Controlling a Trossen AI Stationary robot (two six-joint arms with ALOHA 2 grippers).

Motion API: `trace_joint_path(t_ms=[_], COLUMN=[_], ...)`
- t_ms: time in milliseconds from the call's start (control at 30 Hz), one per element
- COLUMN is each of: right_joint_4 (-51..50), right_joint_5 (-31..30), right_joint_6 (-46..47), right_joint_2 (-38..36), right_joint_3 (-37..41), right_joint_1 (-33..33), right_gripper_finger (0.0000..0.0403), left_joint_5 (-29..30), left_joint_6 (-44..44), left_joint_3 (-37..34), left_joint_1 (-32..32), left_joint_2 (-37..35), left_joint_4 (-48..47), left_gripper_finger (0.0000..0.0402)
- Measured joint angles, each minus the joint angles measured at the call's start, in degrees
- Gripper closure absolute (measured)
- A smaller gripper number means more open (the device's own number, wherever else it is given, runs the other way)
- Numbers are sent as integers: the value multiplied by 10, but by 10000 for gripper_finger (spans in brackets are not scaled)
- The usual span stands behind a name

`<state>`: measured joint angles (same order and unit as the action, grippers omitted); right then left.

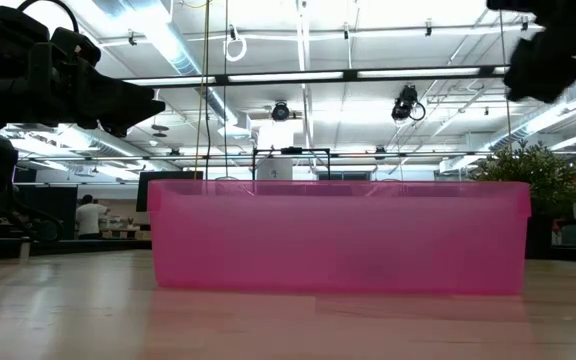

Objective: Sort spring keychains
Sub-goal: Put the black spring keychain into the transparent bin

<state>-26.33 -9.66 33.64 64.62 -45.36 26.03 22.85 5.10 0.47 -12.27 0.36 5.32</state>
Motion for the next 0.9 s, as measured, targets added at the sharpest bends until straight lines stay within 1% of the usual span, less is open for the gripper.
trace_joint_path(t_ms=[133, 300, 533, 633, 767, 867, 900], right_joint_4=[-67, -122, -184, -180, -166, -127, -106], right_joint_5=[2, -6, -8, -4, 17, 42, 61], right_joint_6=[66, 139, 198, 219, 246, 248, 246], right_joint_2=[4, 12, 34, 39, 47, 58, 64], right_joint_3=[0, 2, 32, 58, 96, 131, 144], right_joint_1=[16, 24, 29, 29, 28, 24, 21], right_gripper_finger=[214, 215, 215, 215, 215, 216, 217], left_joint_5=[0, 0, 0, 0, 0, 0, 0], left_joint_6=[0, 0, 0, 0, 0, 0, 0], left_joint_3=[0, 0, 0, 0, 0, 0, 0], left_joint_1=[0, 0, 0, 0, 0, 0, 0], left_joint_2=[0, 0, 0, 0, 0, 0, 0], left_joint_4=[0, 0, 1, 1, 2, 3, 2], left_gripper_finger=[179, 179, 179, 179, 179, 179, 179])
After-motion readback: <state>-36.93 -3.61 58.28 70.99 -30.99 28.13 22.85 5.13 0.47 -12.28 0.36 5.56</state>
